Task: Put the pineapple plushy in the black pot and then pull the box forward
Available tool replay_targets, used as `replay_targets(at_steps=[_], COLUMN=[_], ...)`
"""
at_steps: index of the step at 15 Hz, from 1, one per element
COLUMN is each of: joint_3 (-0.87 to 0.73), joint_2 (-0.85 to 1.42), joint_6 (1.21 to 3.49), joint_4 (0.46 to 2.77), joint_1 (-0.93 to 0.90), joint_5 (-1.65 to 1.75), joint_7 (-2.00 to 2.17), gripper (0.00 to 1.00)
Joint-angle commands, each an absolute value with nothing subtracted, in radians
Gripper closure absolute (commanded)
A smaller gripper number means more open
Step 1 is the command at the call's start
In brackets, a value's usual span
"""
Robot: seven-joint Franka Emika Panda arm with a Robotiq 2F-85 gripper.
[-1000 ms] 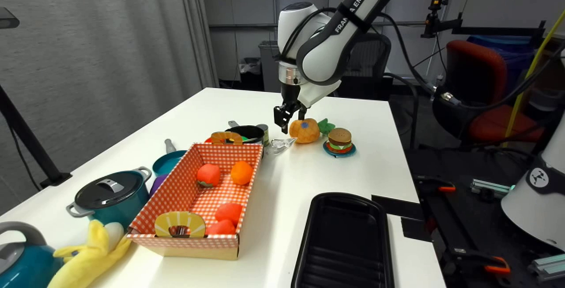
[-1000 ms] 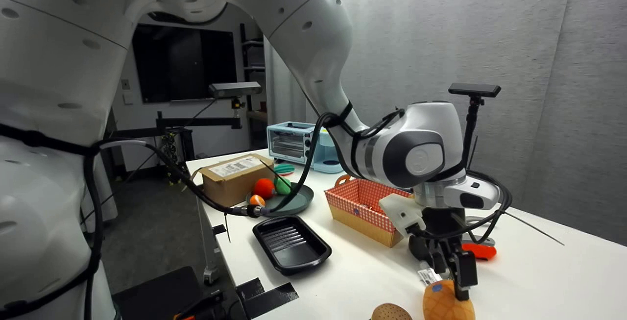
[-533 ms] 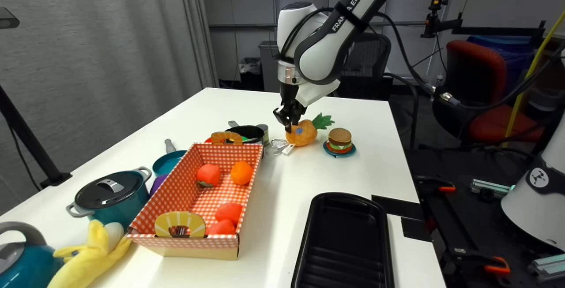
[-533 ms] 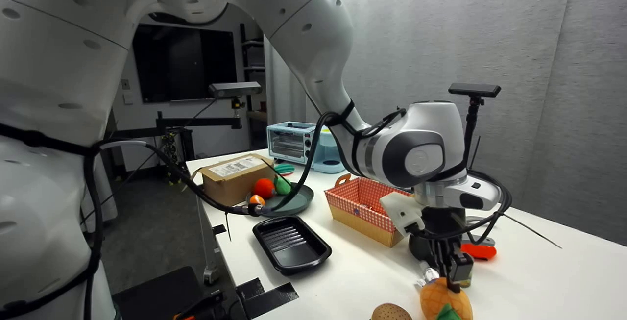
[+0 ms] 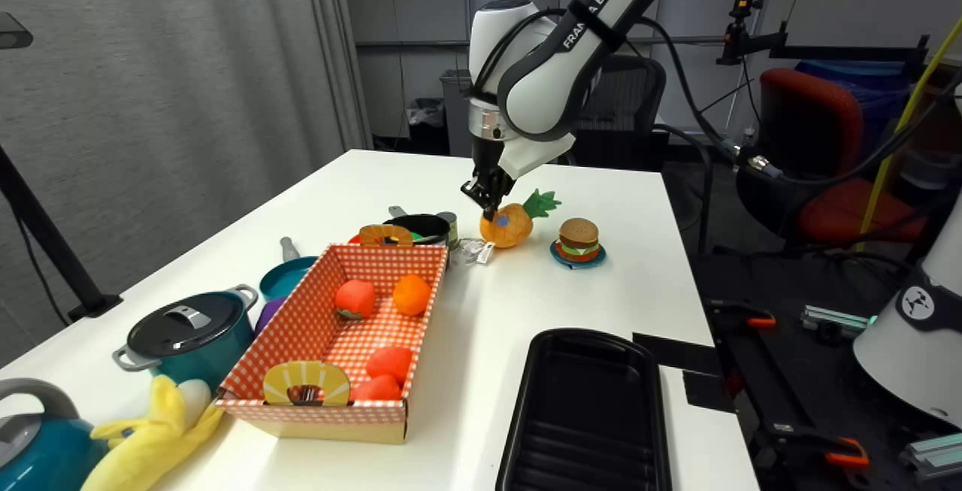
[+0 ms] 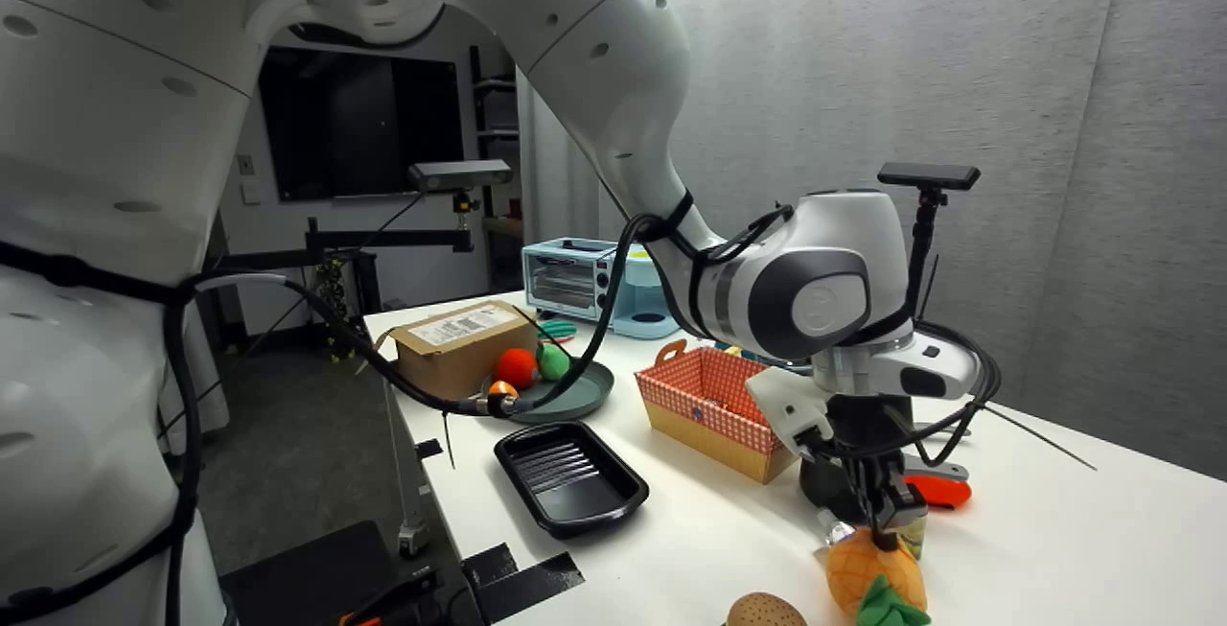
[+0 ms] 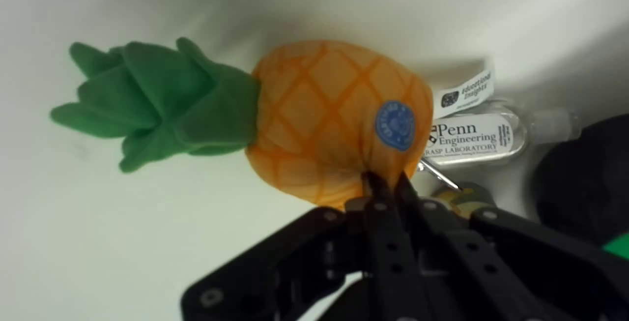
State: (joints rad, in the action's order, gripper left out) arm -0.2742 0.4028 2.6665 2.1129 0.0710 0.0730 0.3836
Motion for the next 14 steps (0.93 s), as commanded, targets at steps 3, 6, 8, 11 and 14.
replay_targets(at_steps=[3,6,8,11,14], joint_3=[-0.296,-0.290,-0.273,-0.244,-0.220], joint_2=[0.295,0.242,0.218,0.203,0.227], joint_6=[2.771,2.786,2.784,2.785,2.777], joint_4=[2.105,2.074,2.052,2.024,1.987], joint_1=[-0.035,-0.070,-0.071,-0.054,-0.037], joint_5=[0.193,0.277,0.308,0.310,0.282], joint_7=[0.405,0.406,0.398,0.373,0.333], gripper=[0.99,0.99,0.99,0.99,0.99])
